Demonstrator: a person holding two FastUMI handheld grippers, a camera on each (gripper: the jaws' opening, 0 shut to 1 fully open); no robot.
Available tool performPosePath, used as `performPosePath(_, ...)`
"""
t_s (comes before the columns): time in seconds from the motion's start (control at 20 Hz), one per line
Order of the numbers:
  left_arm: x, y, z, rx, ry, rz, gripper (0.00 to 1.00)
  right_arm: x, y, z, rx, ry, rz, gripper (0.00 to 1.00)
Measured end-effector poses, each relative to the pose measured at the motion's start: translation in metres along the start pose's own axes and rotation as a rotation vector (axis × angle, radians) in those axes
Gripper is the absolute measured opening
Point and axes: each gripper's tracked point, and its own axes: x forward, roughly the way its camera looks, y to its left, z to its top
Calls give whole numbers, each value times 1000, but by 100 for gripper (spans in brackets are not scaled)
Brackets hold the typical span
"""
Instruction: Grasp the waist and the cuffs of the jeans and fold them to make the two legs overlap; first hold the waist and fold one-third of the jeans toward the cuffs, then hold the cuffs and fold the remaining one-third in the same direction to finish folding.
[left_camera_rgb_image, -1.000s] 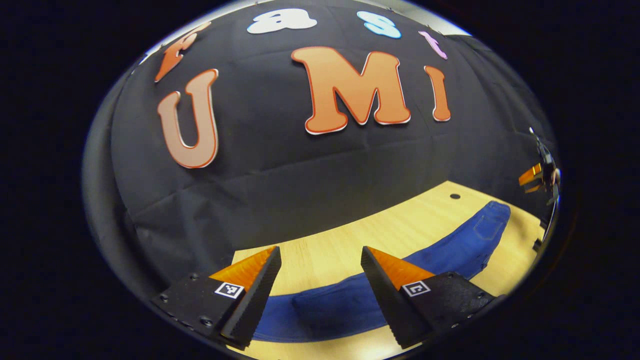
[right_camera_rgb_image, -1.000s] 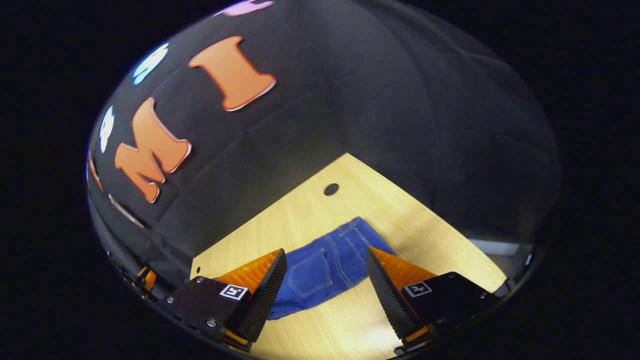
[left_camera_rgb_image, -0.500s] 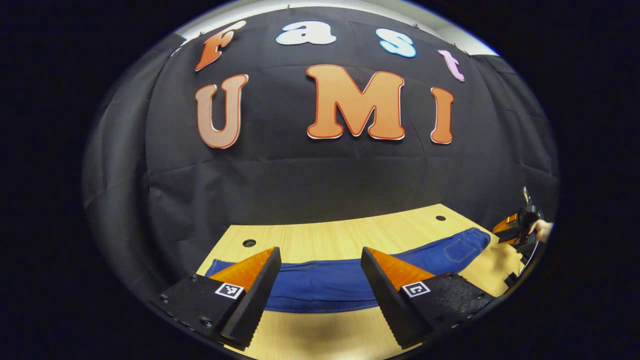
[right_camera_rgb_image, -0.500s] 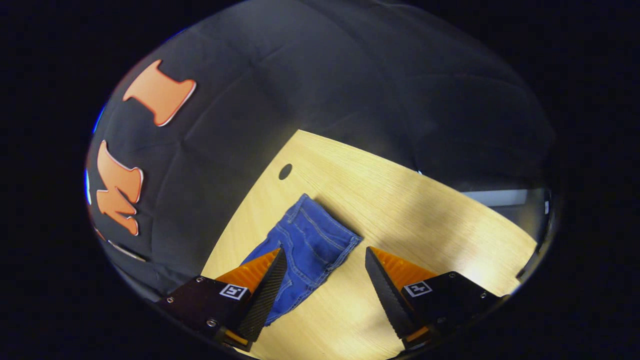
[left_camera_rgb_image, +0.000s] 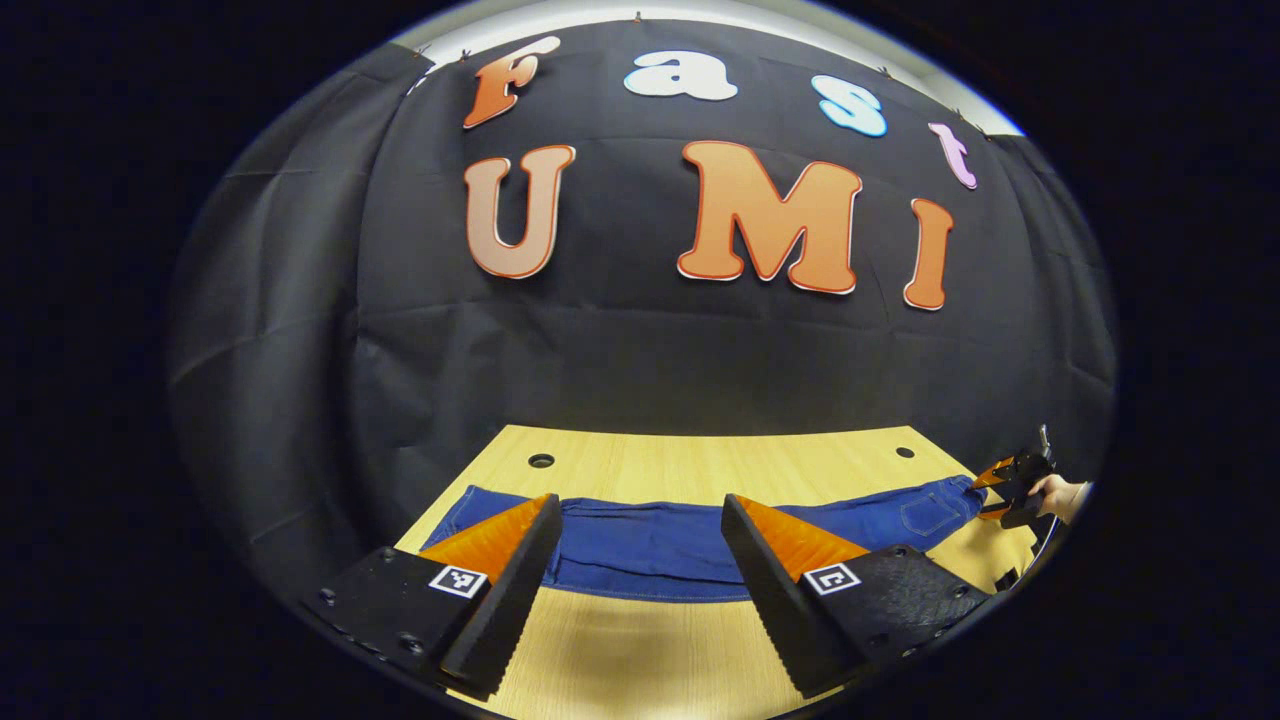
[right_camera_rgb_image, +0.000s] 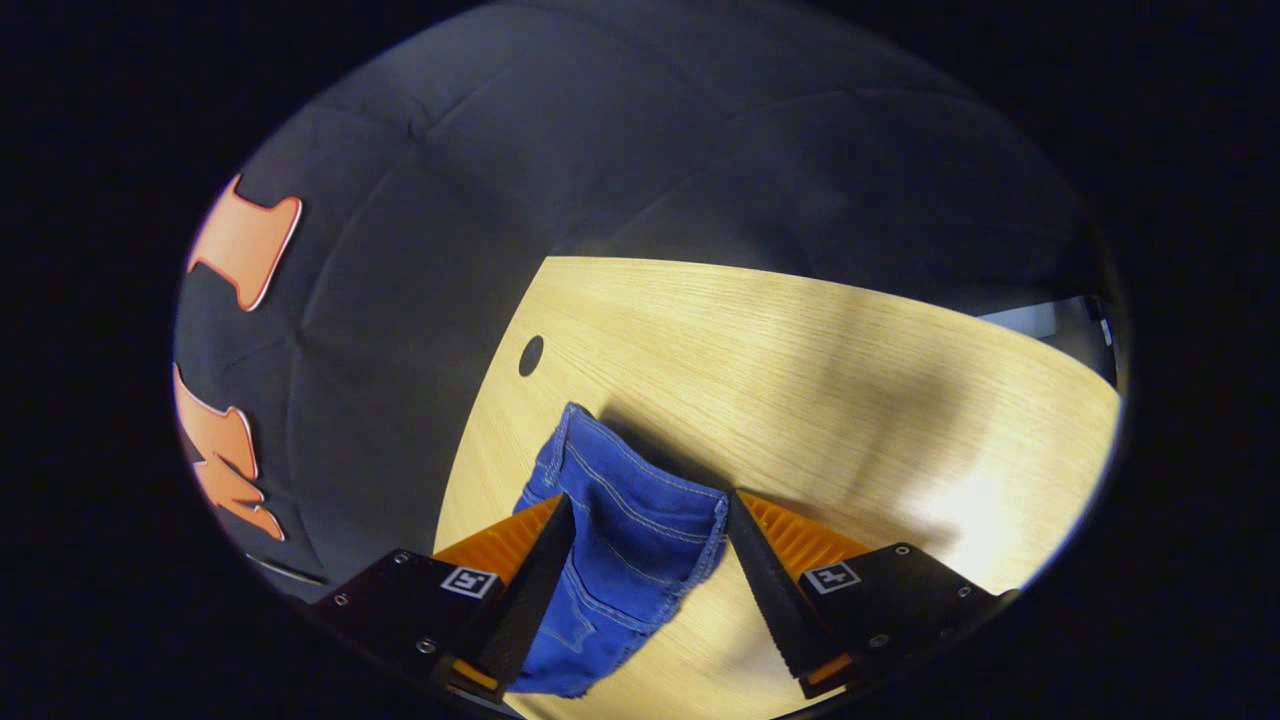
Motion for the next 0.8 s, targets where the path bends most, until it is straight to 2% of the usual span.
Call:
performPosePath(0.1,-5,6,-1,-3,7,24,99,6,-7,-4,-28,4,-50,67)
performPosePath(0.2,-6,11,-3,-6,16,41,99,13,-5,-3,-76,-23,-48,36)
performPosePath(0.25,-5,14,-2,-5,21,46,99,17,-2,-2,-89,-31,-39,25)
performPosePath(0.35,-4,20,0,-1,27,50,99,5,4,0,-85,-42,-24,17)
performPosePath(0.5,4,25,3,-11,27,37,99,-15,23,5,-84,-95,23,17)
performPosePath(0.8,25,40,17,37,23,-43,99,-75,122,-7,-155,-190,145,17)
